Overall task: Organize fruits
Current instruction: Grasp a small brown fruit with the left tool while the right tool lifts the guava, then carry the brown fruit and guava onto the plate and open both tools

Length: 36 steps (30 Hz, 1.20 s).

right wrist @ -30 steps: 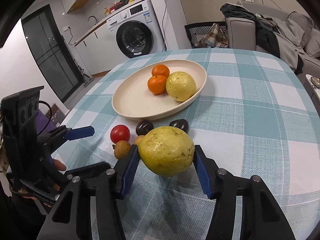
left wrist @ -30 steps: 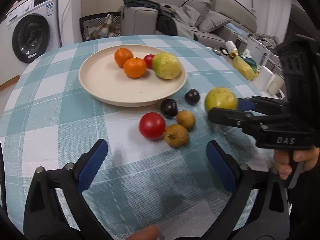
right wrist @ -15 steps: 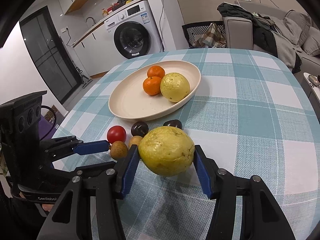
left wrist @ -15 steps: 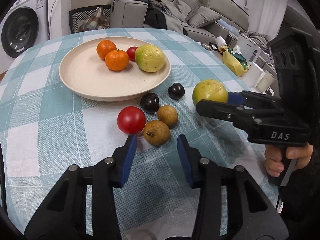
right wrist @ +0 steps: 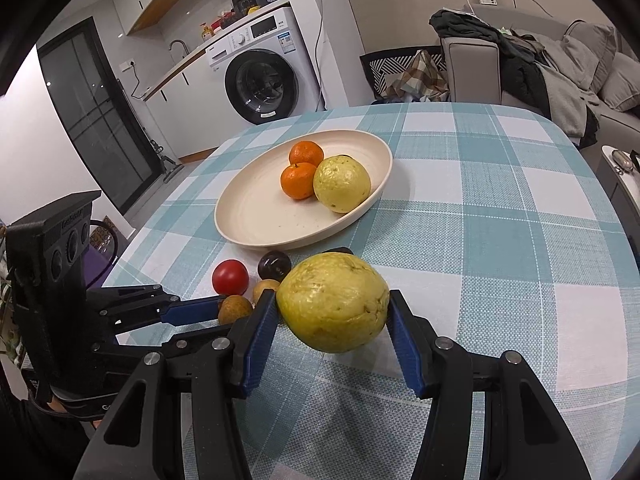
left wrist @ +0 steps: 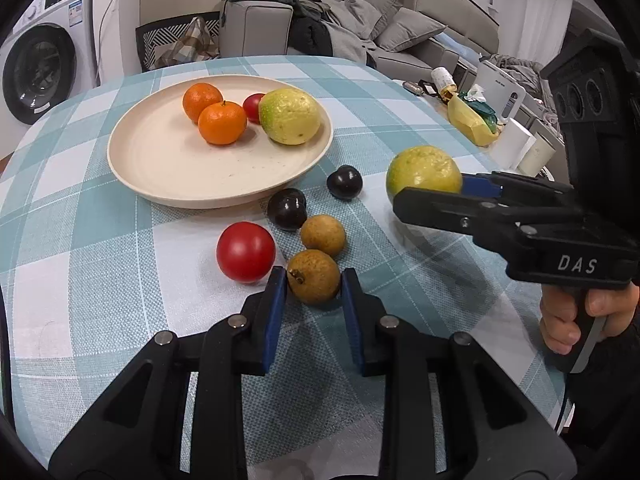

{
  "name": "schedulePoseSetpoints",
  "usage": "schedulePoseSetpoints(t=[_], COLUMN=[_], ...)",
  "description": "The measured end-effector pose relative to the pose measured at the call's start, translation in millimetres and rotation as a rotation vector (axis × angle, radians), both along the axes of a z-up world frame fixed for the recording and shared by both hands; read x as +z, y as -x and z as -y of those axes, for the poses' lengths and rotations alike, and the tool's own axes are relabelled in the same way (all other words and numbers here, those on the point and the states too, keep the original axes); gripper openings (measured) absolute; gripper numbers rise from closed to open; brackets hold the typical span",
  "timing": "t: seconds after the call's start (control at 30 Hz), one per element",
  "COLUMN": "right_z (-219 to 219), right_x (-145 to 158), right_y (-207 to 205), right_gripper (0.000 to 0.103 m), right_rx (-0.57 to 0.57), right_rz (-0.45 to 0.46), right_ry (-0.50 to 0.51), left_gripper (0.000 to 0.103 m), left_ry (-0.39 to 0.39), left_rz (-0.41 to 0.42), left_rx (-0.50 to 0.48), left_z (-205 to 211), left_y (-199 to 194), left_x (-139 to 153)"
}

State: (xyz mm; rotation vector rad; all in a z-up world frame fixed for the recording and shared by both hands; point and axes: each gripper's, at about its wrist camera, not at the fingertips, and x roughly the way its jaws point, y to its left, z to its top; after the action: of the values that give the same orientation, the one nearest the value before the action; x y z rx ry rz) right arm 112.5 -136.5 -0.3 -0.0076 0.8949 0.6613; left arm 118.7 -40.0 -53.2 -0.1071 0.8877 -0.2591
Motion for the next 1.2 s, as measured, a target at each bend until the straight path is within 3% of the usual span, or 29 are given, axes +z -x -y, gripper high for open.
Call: schedulePoseSetpoints(t=[0.3, 0.67, 1.2], right_z=[-2.1, -6.1, -21.9], right_x=[1.2, 8.7, 20.0], right_y=[2.0, 8.2, -4.1], right_gripper=[0.056, 0.056, 0.056], right_rx=[0.003, 0.011, 0.03], right_rz=[0.013, 0.057, 0.113], right_ry=[-0.001, -0.023, -0.04], left_gripper=[0.025, 0.025, 0.025], left_ry=[0.02, 0.039, -0.012], left_rz=[0.058, 0.13, 0.181], left_rx=[0.01, 0.098, 0.184], left_z=[-7.7, -40.0, -74.8], left_y=[7.7, 12.8, -13.0], left_x=[14.3, 36.4, 51.6])
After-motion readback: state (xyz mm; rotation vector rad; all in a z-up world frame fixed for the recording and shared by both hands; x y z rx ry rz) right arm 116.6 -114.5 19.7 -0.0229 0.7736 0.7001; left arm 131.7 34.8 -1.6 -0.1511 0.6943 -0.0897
